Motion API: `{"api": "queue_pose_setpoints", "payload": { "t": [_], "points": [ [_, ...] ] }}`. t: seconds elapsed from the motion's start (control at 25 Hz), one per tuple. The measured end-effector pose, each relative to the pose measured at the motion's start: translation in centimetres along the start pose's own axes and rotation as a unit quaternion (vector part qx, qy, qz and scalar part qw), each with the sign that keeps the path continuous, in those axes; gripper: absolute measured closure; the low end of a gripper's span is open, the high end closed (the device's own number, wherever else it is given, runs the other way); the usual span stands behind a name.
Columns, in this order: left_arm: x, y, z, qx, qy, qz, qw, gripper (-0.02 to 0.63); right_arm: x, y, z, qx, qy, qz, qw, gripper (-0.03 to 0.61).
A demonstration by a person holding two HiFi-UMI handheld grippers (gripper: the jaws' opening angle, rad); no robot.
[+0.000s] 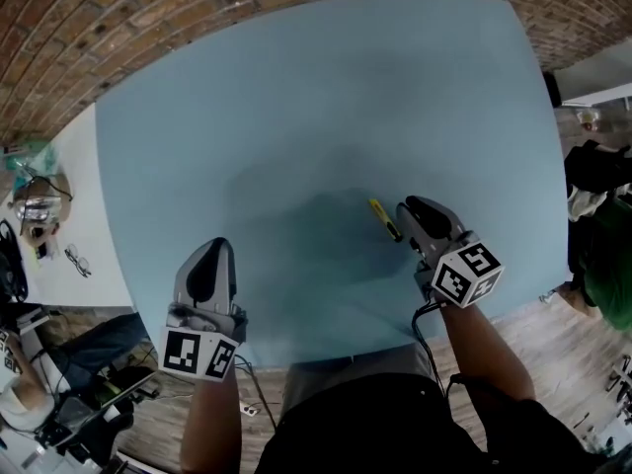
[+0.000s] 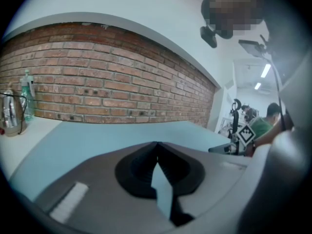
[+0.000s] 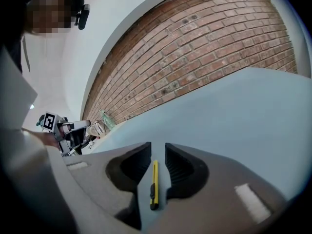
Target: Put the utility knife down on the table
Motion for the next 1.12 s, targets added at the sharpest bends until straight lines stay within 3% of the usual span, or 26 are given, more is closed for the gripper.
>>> {"api": "queue_pose_setpoints", "payload": {
  "t": [0.52,1.12],
  "points": [
    [0.7,0.8,-1.7,0.027,-0.013,0.013,0.9995,0.623,-1.4,1.5,-1.3,0.025,0.017,0.005,1.0,0.482],
    [1.2,2.4,-6.0,0.07,-0.037,0.025,0.9965,0.623,-3.9,5.4,-7.2,0.077,0.067,0.016,0.995,0.482]
  ]
}}
Point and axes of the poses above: the fingertips, and each gripper's own axes: y backward along the fingers, x to its right, z out of its underside, the point moved 6 cm from there along y, backward along the fingers, and after that the axes turned 4 degrees about x, right-handed, at the moved point
